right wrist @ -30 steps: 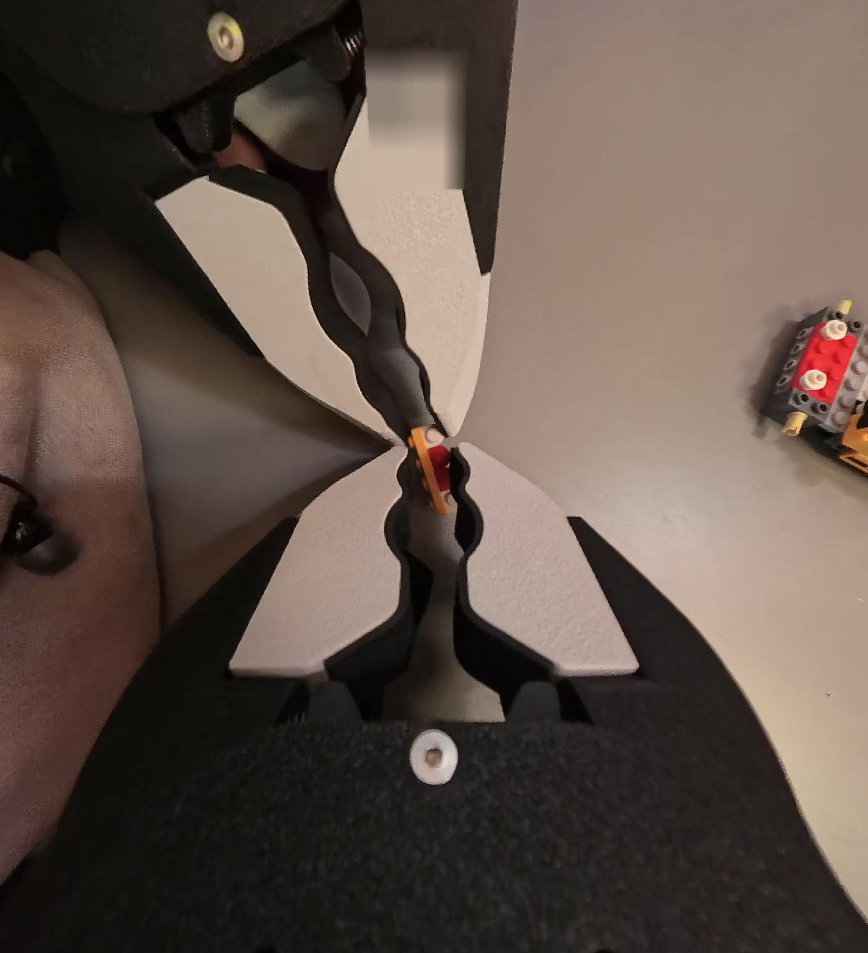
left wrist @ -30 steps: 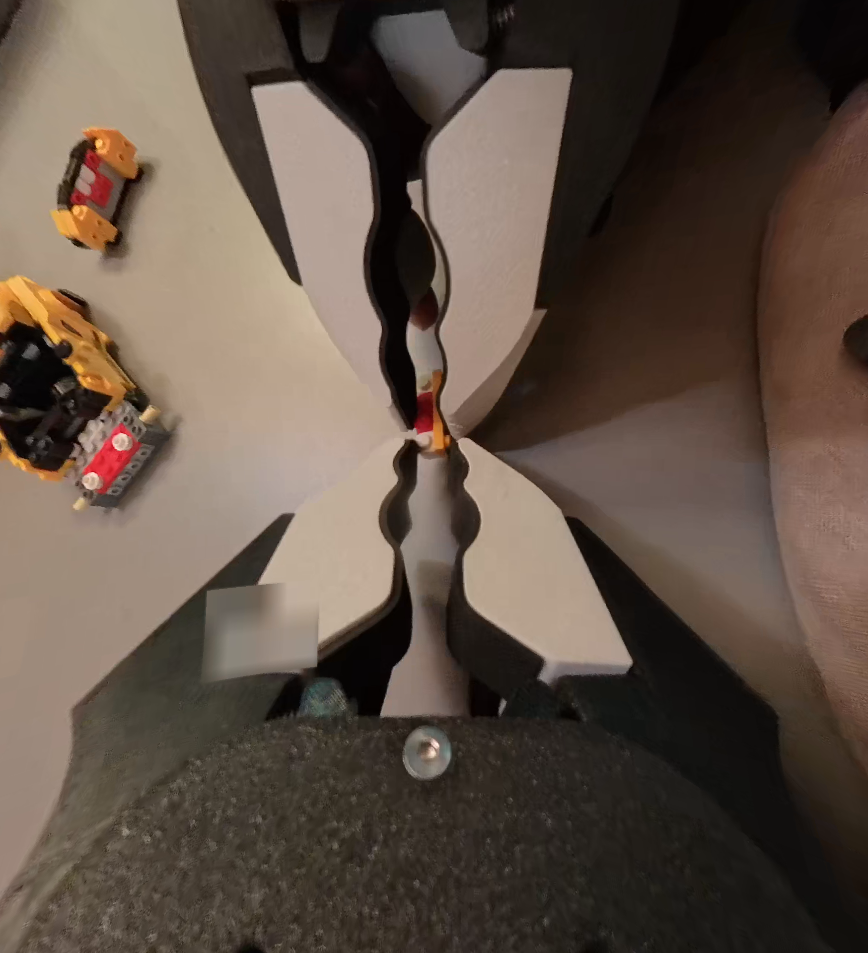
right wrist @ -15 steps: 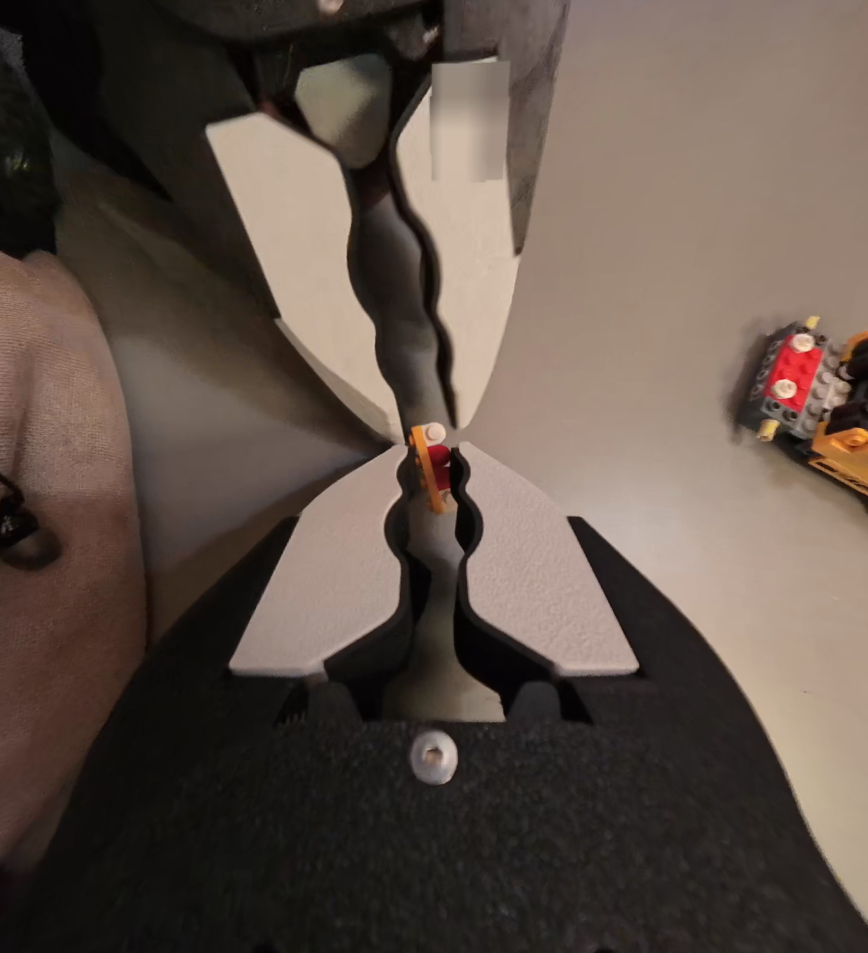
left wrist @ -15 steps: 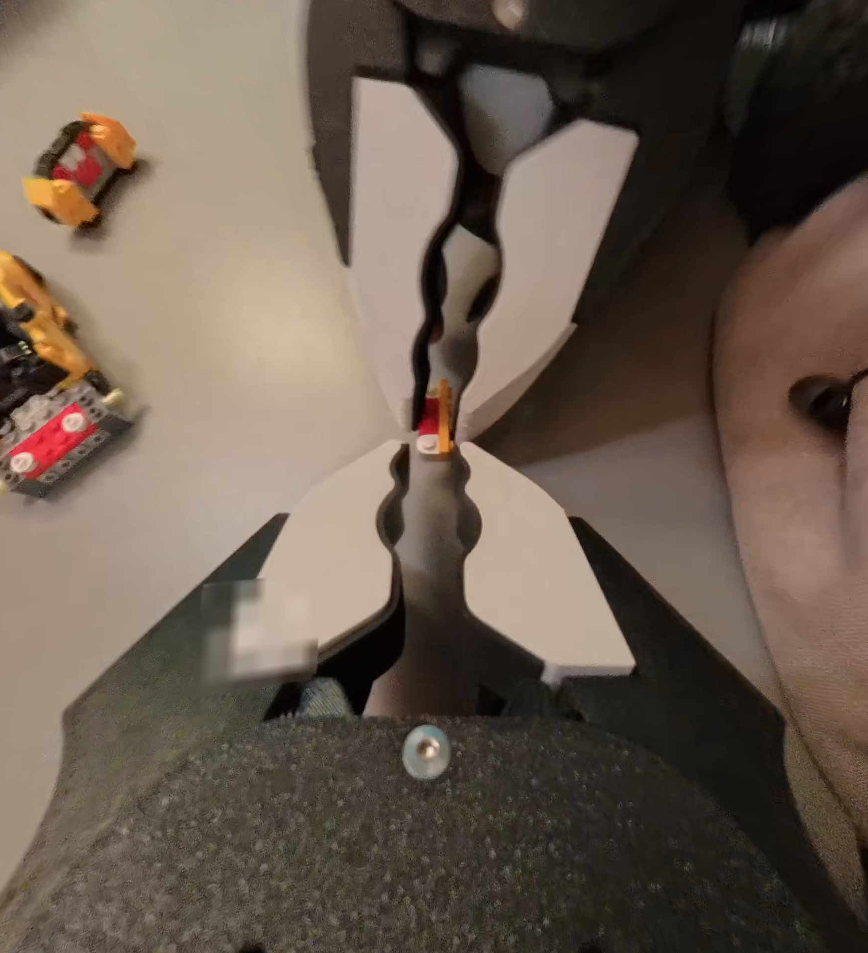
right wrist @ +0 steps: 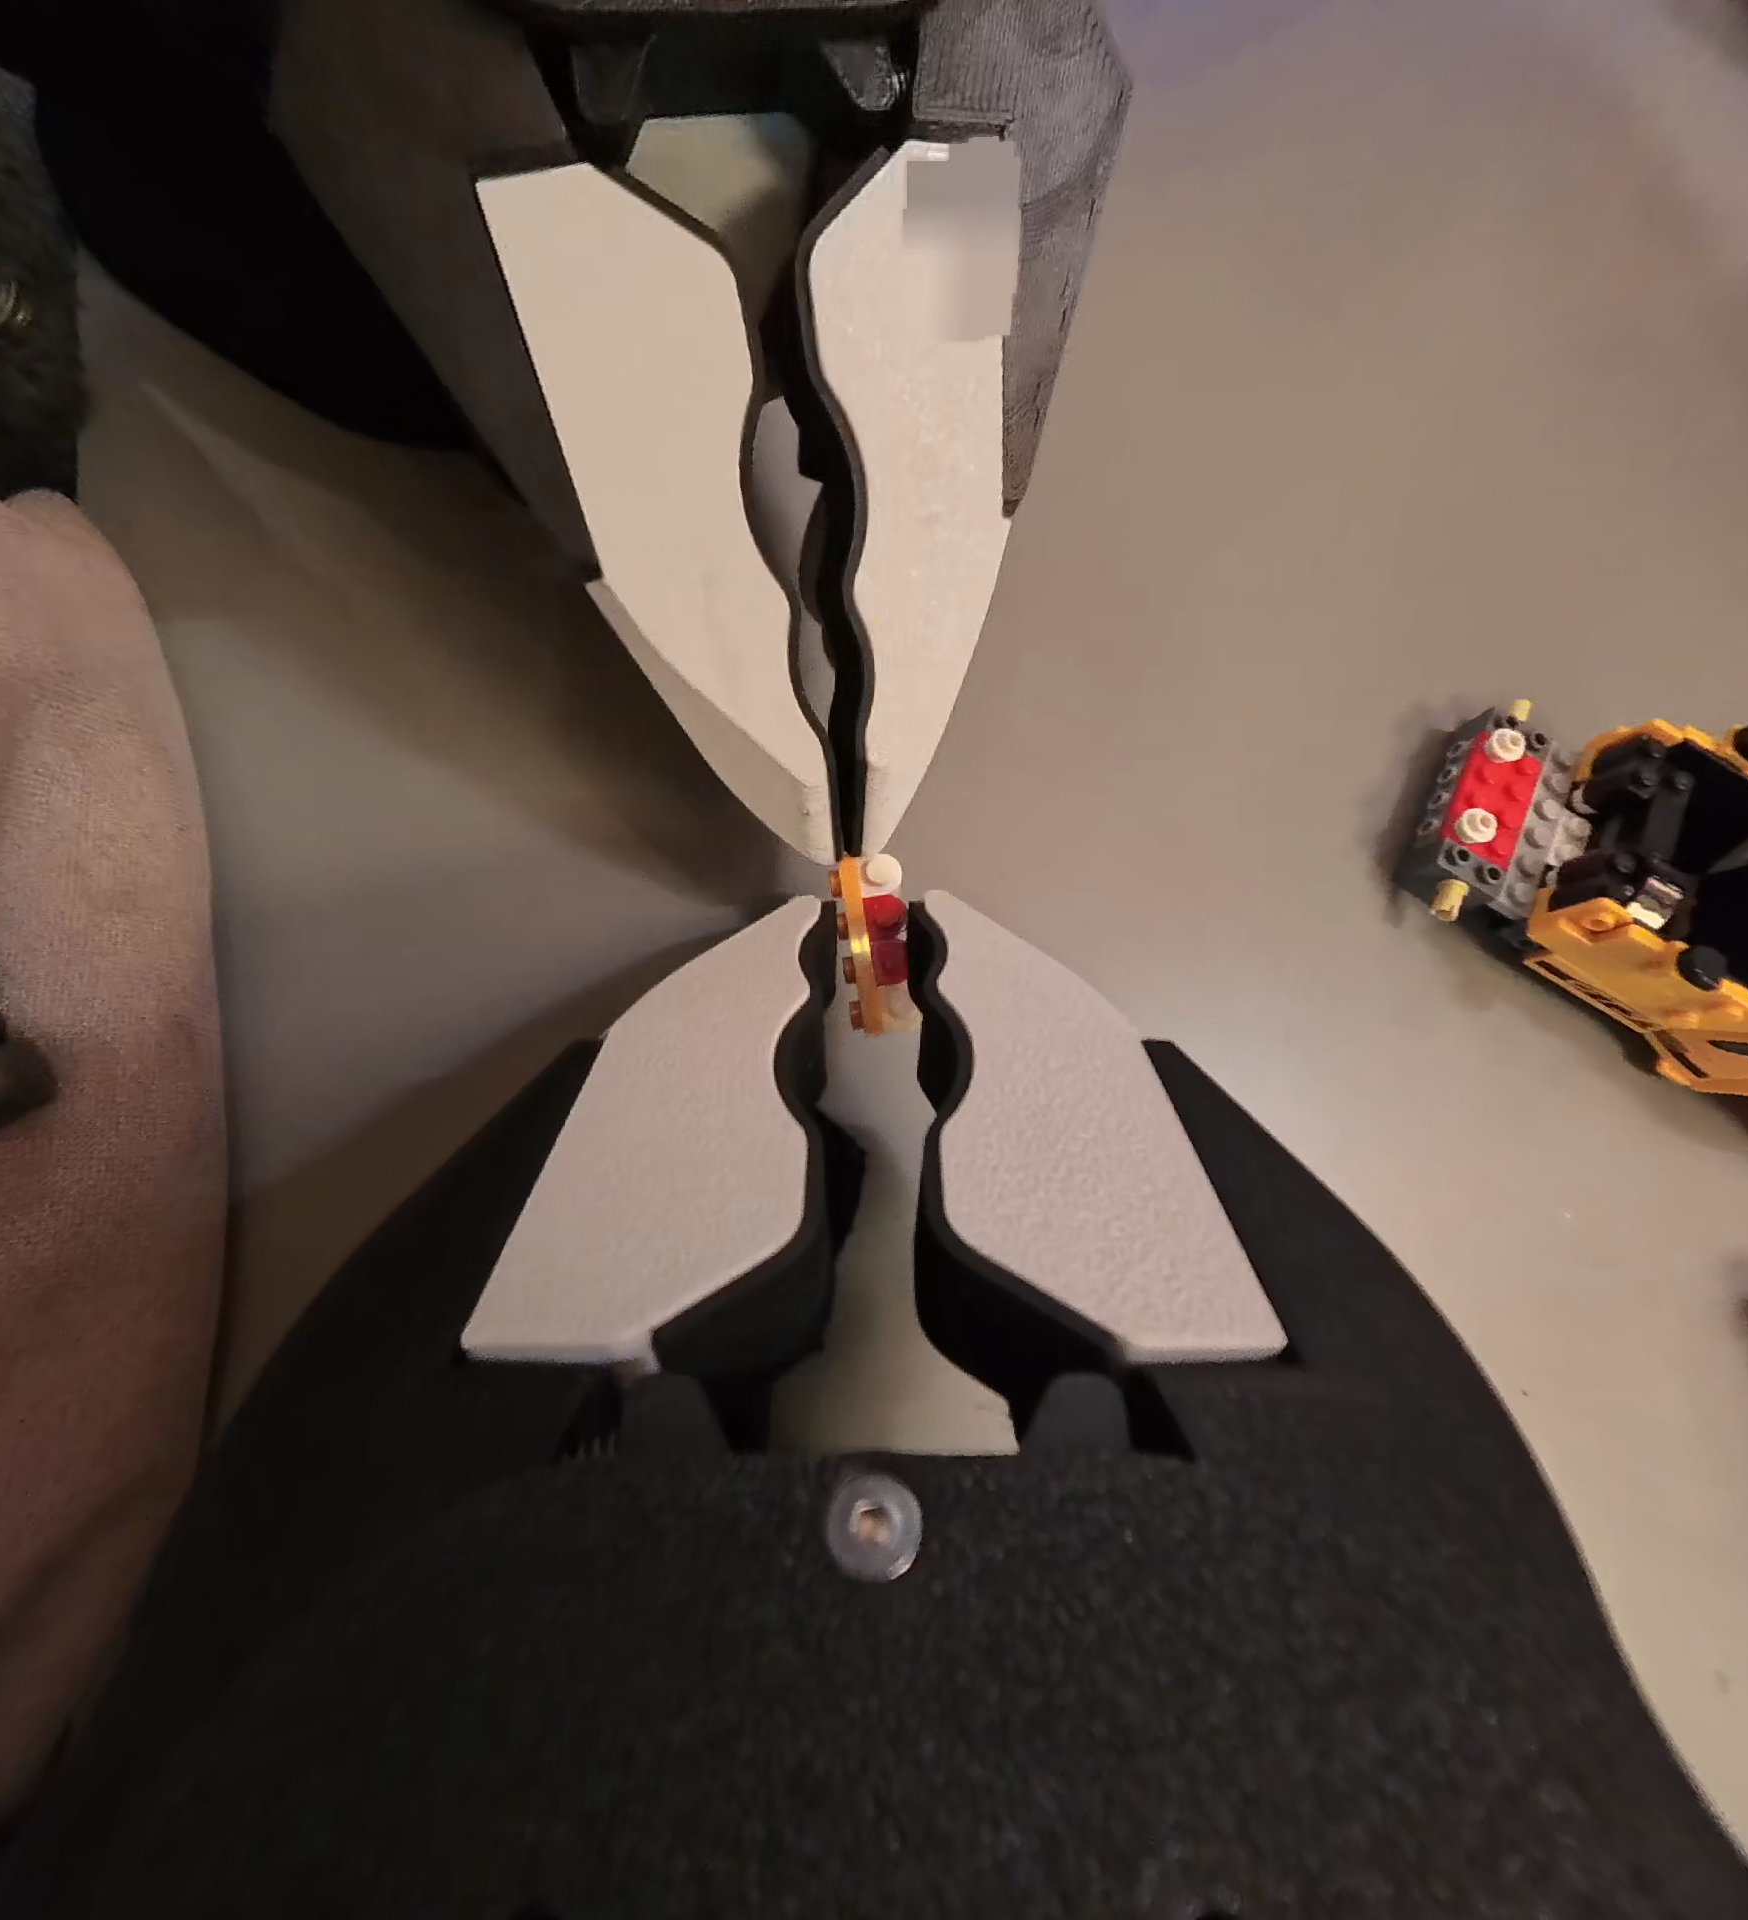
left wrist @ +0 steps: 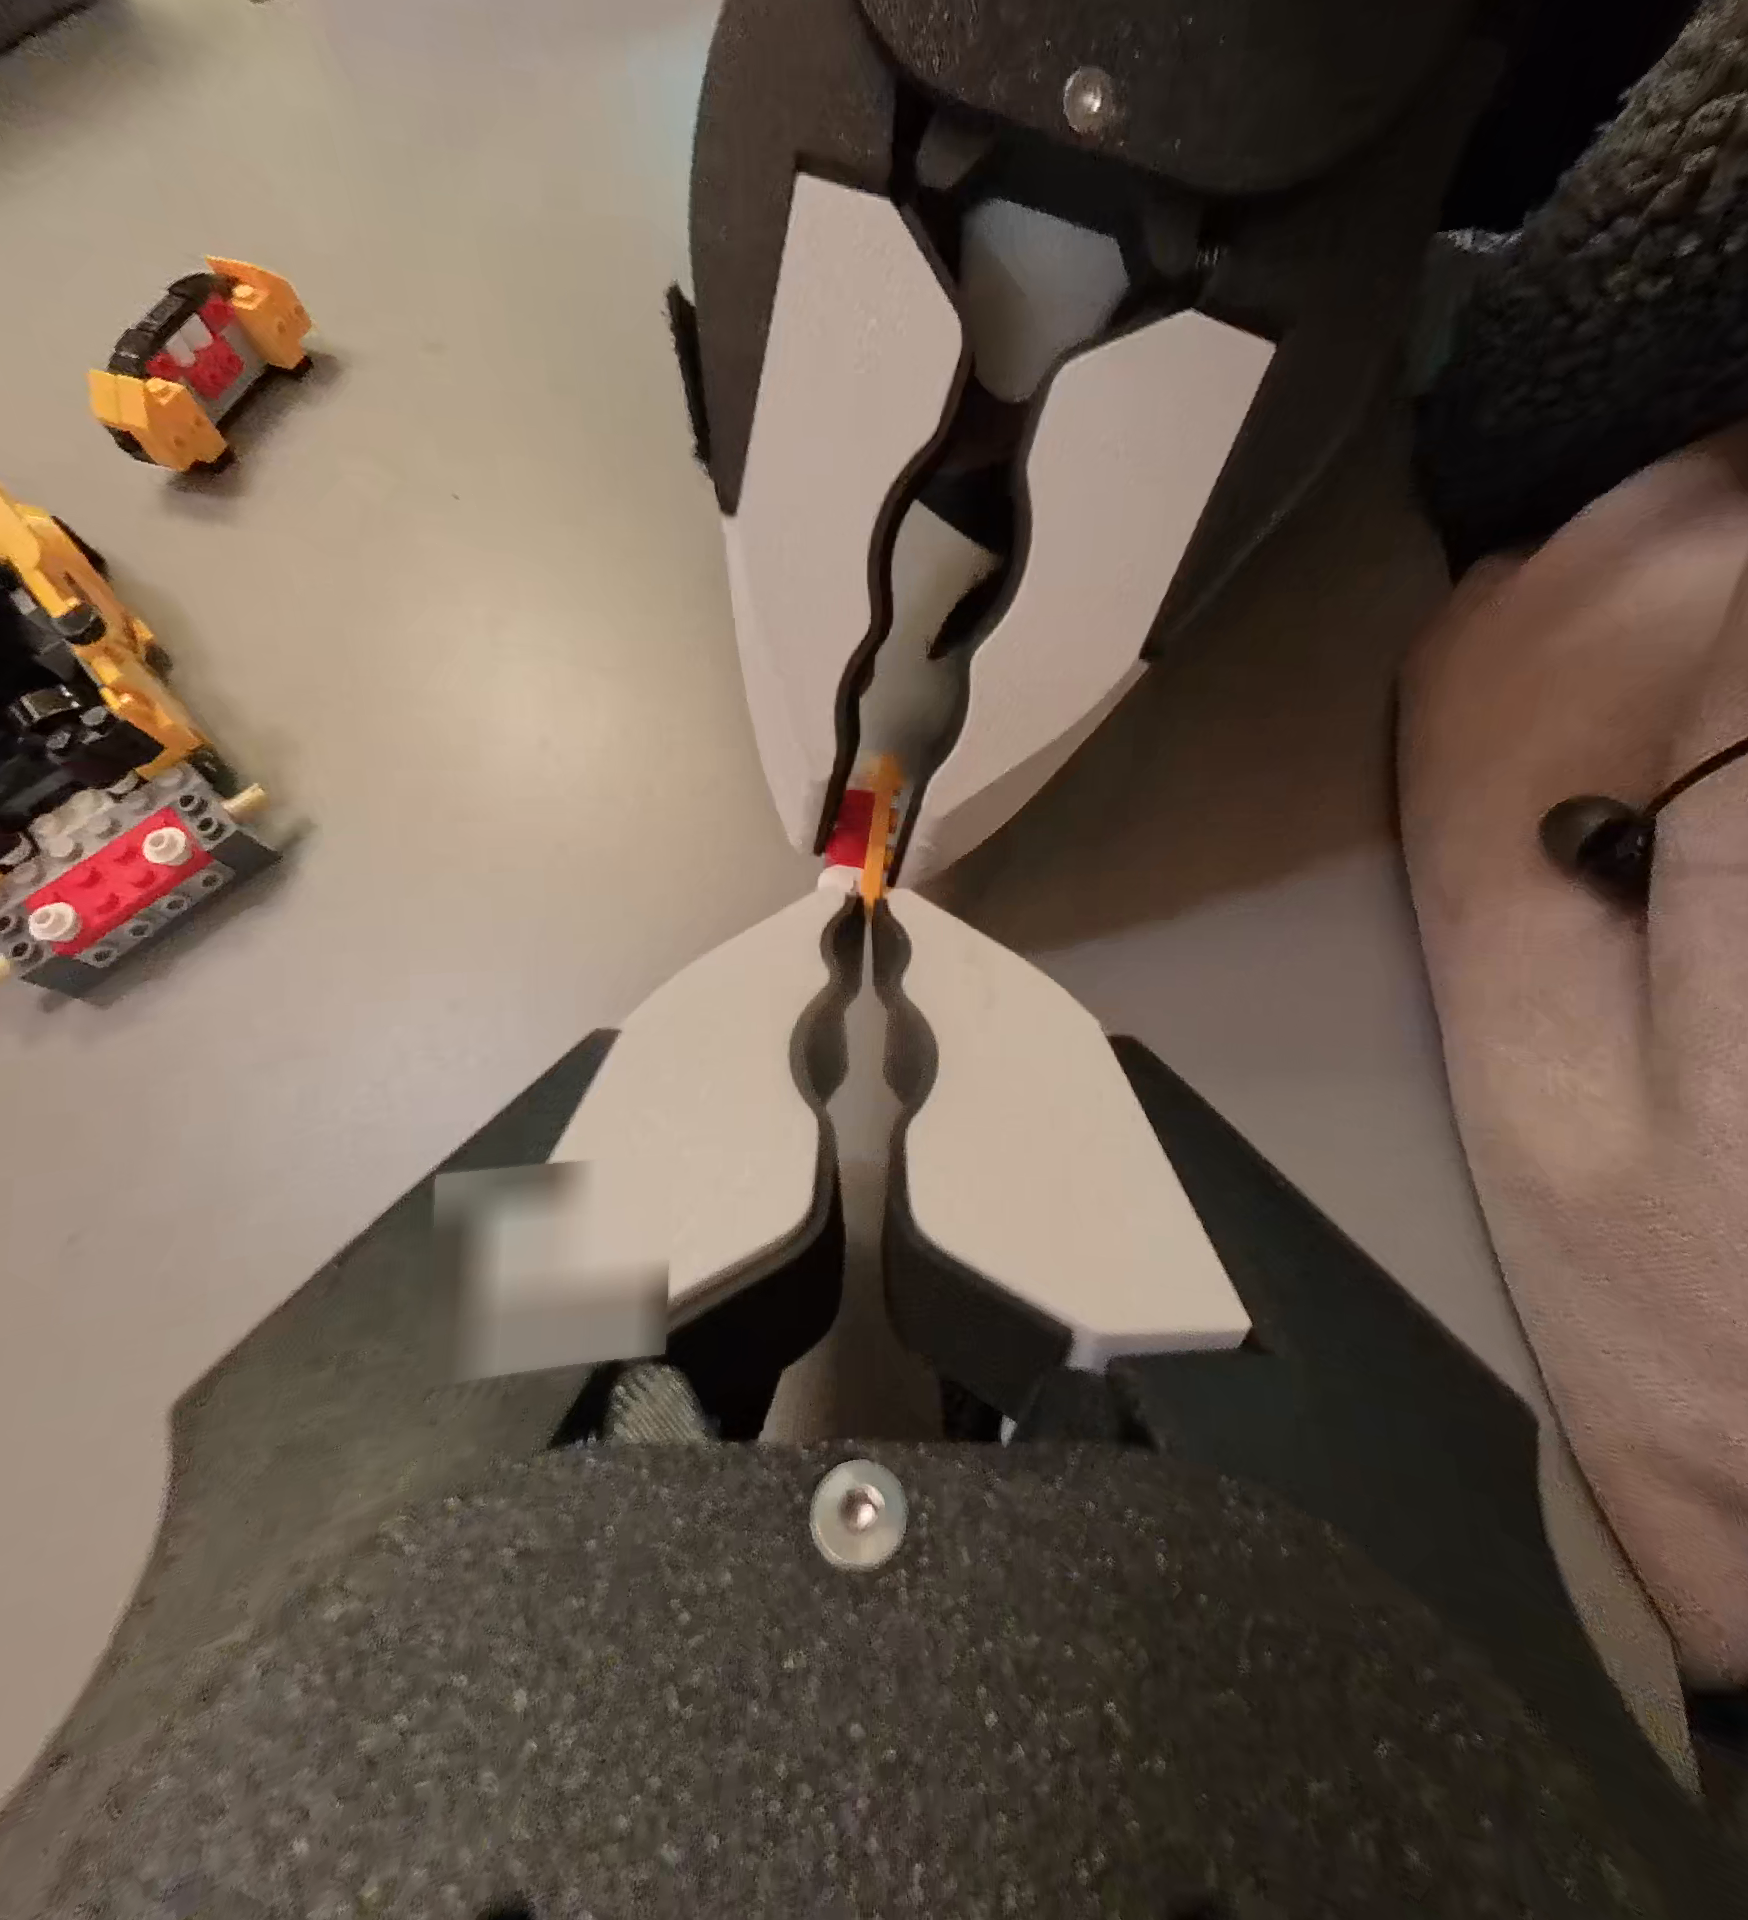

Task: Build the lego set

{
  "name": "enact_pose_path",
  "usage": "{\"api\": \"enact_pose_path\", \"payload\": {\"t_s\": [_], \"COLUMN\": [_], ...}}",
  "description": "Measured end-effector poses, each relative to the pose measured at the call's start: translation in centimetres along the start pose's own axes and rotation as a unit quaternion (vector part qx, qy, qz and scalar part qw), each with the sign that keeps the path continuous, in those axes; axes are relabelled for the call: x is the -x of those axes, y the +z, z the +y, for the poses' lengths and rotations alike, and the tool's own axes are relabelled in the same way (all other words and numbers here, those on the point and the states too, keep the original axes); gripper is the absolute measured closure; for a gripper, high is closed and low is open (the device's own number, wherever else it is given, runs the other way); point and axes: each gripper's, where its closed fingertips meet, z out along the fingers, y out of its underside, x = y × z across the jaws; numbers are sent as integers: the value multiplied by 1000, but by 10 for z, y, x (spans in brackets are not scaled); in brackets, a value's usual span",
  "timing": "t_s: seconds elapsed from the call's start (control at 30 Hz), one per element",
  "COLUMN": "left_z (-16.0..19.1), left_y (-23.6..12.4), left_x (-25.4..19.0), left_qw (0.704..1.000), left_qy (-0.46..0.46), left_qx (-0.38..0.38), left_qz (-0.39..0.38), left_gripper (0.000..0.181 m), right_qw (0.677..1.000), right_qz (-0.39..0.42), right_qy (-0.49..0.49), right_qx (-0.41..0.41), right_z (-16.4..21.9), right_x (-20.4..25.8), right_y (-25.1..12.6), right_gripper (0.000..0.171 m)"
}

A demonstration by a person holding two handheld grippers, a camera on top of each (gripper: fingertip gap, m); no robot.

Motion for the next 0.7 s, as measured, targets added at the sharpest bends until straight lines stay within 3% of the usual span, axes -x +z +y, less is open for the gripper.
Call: {"api": "enact_pose_path", "payload": {"t_s": [0.17,0.33,0.53,0.7], "left_z": [6,11,13,14], "left_y": [5,6,6,6], "left_x": [0,2,1,2], "left_qw": [1000,999,998,998], "left_qy": [20,31,40,37], "left_qx": [21,36,42,43], "left_qz": [-12,-20,-22,-25], "left_gripper": [178,162,181,181], "right_qw": [1000,1000,1000,1000], "right_qz": [0,0,2,-3], "right_qy": [-14,-16,-17,0], "right_qx": [22,22,20,9], "right_z": [7,5,4,3], "right_x": [0,-2,-2,-3], "right_y": [6,5,5,0], "right_gripper": [158,158,158,158]}}
